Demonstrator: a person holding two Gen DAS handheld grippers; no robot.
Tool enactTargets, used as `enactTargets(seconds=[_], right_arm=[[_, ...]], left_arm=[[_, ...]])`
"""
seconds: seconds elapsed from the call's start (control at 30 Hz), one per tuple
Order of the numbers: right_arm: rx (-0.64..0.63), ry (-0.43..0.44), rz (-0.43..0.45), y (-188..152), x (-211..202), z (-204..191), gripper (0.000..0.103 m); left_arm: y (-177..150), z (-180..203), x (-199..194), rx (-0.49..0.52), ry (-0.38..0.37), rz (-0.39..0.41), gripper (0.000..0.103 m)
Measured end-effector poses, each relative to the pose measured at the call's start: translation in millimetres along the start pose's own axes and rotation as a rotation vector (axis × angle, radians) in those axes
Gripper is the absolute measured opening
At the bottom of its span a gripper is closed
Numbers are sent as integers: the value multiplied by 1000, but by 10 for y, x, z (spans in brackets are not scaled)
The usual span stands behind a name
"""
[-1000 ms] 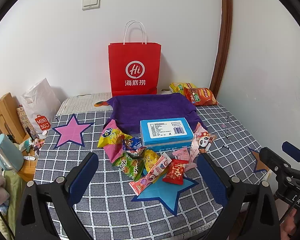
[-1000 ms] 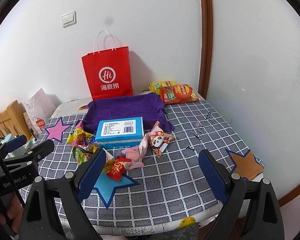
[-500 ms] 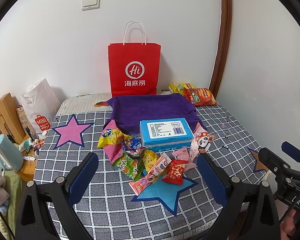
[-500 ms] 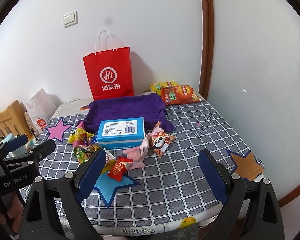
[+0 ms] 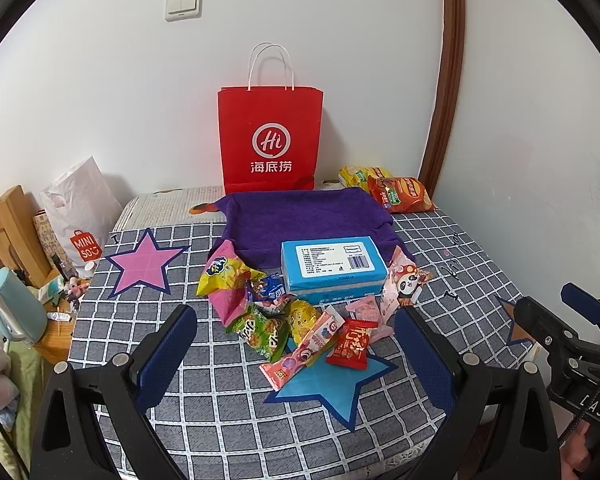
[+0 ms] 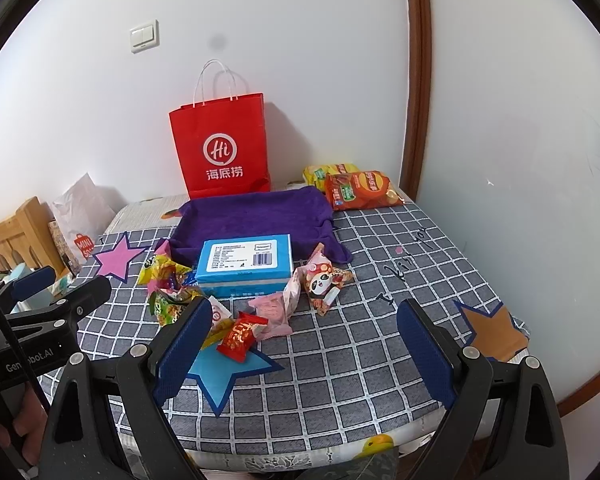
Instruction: Organize snacks
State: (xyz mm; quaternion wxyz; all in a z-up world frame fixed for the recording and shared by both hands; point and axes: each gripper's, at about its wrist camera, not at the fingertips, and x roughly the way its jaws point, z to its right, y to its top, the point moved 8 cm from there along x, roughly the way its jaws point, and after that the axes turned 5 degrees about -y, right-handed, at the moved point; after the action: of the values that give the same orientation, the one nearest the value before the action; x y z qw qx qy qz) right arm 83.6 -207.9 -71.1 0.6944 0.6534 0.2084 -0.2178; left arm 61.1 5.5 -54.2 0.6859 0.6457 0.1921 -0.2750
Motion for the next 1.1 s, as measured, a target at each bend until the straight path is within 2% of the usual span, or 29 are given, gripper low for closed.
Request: enactTargets(seconds=[0.43, 0.63, 0.9, 1.1], right_arm=[[-10, 31, 9, 7, 27, -97, 93], [-23, 38, -13, -35, 175, -111, 93], [0, -39, -77, -156, 651, 207, 93], [1, -64, -160, -329, 1227, 402, 93]], left_arm=[[-12, 5, 46, 6, -14, 1, 99], [-28, -46, 176, 1, -19, -11, 99], [-124, -258, 566, -19, 1, -61, 99], [-168, -513, 960, -35, 36, -108, 99]])
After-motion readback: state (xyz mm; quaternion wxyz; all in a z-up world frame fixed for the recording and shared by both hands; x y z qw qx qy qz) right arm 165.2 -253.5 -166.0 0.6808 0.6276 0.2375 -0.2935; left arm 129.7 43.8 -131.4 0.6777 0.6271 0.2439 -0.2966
